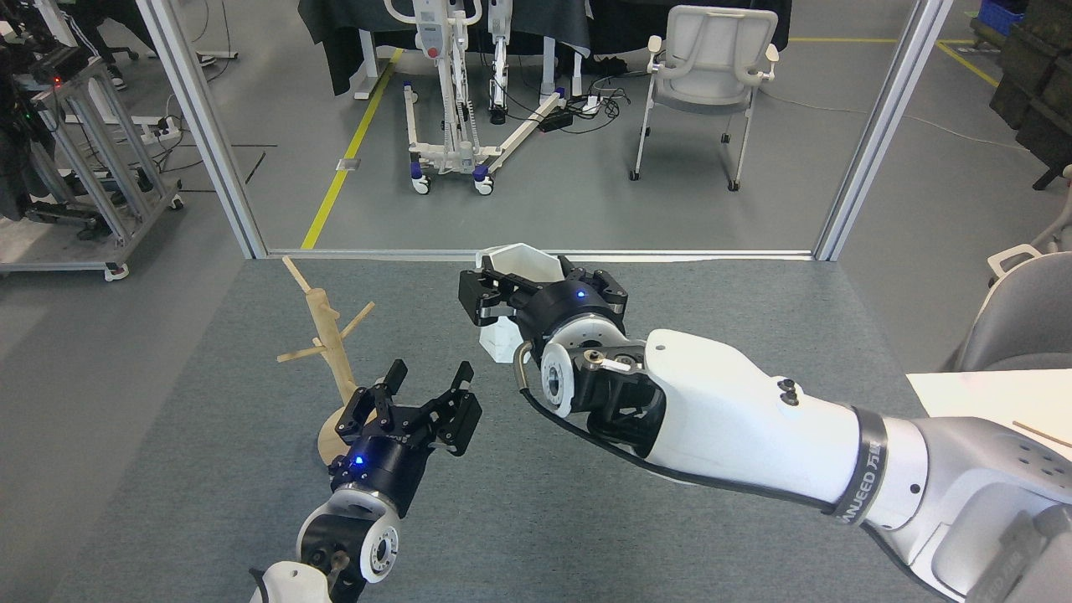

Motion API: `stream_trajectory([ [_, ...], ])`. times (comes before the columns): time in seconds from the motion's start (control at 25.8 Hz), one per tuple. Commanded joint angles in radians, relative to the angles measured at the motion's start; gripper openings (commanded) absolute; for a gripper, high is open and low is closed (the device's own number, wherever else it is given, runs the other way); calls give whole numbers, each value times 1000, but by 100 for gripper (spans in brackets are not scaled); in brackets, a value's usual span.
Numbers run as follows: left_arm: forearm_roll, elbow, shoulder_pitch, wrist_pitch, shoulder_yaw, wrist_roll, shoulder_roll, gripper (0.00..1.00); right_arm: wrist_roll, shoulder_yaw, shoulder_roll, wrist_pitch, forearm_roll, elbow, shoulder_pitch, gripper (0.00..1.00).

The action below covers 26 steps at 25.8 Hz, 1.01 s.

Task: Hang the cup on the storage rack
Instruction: 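Raise the left gripper up under the cup held by the right gripper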

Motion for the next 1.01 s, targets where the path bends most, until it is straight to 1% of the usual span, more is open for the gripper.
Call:
stream_trajectory([
  [0.0, -2, -2, -15, 9, -17, 1, -17, 91, -1, 0, 13, 0, 5, 5, 8, 29],
  [0.16, -5, -6, -12, 11, -42, 1, -28, 92, -1, -11, 17, 0, 18, 19, 0, 28],
  [0.27, -7, -14, -6, 6, -65, 1, -29, 93, 0, -15, 19, 0, 76, 57, -1, 29],
  [0.35, -7, -20, 5, 6, -78, 1, -29, 93, 0, -57, 14, 0, 105, 74, 3, 29],
  [0.39, -7, -20, 11, 8, -78, 1, -29, 93, 0, -81, 13, 0, 108, 77, 9, 29],
  [0.47, -10, -14, 8, 12, -78, 1, -32, 93, 0, -94, 13, 0, 107, 82, 9, 29],
  [0.66, -19, -26, -15, 31, -78, 16, -34, 93, -1, -92, 17, 0, 108, 109, 9, 29],
  [0.78, -36, -68, -8, 29, -78, 28, -29, 96, -1, -88, 26, 0, 110, 126, 16, 29],
  [0.85, -57, -72, -5, 18, -81, 34, -29, 96, -1, -86, 34, 0, 111, 129, 23, 29],
  [0.89, -64, -75, -3, 8, -88, 42, -28, 98, -1, -86, 37, 0, 111, 129, 23, 29],
  [0.97, -67, -79, -5, -43, -100, 77, -29, 98, -12, -83, 39, 0, 111, 129, 26, 29],
])
